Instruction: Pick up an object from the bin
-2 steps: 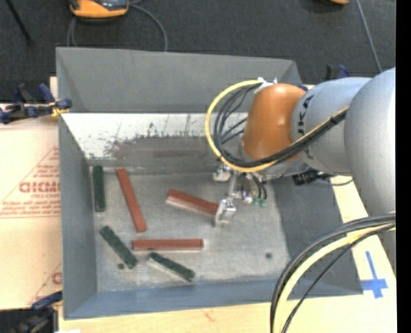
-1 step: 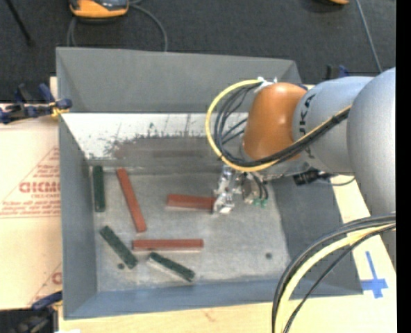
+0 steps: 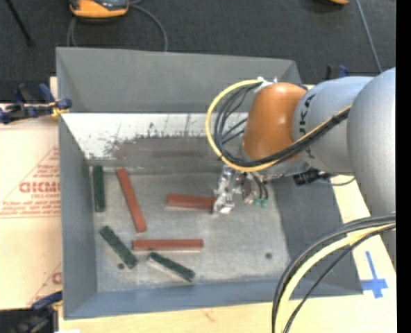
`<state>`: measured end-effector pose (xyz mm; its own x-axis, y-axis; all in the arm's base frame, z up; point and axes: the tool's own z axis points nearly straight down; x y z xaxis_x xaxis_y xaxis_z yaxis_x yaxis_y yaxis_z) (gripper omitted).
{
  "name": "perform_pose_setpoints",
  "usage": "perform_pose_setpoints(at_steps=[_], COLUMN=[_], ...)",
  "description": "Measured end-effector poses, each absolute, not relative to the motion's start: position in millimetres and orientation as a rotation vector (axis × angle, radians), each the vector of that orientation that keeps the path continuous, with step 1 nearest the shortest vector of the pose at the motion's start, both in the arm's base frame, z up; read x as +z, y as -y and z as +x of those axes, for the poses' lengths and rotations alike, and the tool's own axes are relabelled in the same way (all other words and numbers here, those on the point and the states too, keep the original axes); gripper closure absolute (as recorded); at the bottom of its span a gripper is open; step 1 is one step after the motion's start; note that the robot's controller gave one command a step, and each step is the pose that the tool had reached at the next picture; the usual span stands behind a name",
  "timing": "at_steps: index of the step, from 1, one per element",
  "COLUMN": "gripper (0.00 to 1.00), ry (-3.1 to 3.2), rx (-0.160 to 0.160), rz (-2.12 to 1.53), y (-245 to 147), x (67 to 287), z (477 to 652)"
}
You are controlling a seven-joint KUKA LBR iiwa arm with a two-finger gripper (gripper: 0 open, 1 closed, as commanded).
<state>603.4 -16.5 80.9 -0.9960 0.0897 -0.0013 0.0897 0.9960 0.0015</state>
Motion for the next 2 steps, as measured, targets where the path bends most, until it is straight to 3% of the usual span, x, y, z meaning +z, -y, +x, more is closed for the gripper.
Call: perform_pose_setpoints(at_steps=[2], gripper=[1.00], ry=[-3.133], rx=[0.000], rz=[0.139], y=[16.8], x=[88.7], z=[602.0])
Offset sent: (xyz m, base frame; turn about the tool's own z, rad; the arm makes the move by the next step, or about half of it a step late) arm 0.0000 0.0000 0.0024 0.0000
